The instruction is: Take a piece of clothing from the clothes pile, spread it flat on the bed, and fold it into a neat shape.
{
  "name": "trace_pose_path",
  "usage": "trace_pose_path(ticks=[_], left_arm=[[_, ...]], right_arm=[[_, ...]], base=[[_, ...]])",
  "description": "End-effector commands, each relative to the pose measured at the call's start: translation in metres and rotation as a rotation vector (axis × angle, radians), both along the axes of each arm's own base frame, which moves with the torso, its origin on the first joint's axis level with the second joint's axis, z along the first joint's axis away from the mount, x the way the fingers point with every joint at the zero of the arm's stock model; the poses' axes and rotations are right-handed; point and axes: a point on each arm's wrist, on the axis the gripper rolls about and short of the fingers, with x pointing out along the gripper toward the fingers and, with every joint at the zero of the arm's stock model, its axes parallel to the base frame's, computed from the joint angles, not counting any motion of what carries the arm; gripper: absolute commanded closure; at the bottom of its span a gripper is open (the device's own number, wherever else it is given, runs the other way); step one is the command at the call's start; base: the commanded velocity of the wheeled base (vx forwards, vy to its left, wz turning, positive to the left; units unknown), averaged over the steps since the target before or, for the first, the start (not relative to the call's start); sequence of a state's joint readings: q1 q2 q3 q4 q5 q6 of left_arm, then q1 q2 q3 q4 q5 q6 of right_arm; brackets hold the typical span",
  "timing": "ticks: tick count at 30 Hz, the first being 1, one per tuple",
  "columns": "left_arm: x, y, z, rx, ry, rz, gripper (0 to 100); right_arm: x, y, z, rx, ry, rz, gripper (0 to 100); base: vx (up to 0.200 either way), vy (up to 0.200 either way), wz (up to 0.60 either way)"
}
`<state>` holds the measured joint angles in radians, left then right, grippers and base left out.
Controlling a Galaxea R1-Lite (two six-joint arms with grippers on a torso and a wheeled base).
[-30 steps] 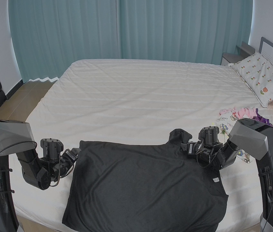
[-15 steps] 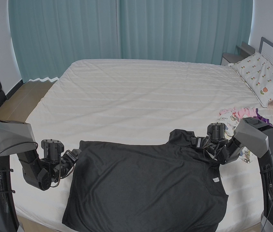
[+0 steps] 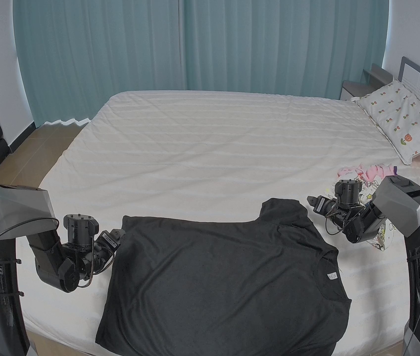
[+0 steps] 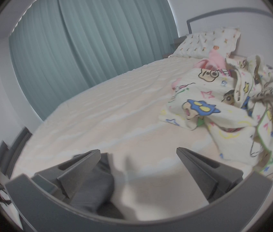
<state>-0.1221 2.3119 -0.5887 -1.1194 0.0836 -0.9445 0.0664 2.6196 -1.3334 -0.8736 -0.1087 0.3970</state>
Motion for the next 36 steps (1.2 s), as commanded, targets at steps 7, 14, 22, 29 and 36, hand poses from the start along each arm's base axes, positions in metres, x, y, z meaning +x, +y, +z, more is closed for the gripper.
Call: trace_pose_path(ticks=[7, 14, 22, 29, 36], left_arm=[[0.018, 0.002, 0.008, -0.005, -0.063, 0.009, 0], [0.052, 0.009, 0.003, 0.120, -0.097, -0.042, 0], [0.092, 0.013, -0.006, 0.171, -0.076, -0.059, 0], [0.103, 0.010, -0.008, 0.147, -0.055, -0.118, 0], [0.109, 0.007, -0.013, 0.145, -0.061, -0.178, 0]], right_arm=[[-0.012, 0.036, 0.010, 0.179, 0.023, 0.132, 0], [-0.011, 0.033, 0.000, 0.177, 0.039, 0.127, 0], [-0.011, 0.036, -0.011, 0.175, 0.063, 0.131, 0], [-0.010, 0.036, -0.017, 0.175, 0.067, 0.130, 0], [-0.010, 0.036, -0.017, 0.176, 0.067, 0.129, 0]], base=[[0.000, 0.000, 0.00], [0.000, 0.000, 0.00], [0.000, 0.000, 0.00], [0.000, 0.000, 0.00], [0.000, 0.000, 0.00]])
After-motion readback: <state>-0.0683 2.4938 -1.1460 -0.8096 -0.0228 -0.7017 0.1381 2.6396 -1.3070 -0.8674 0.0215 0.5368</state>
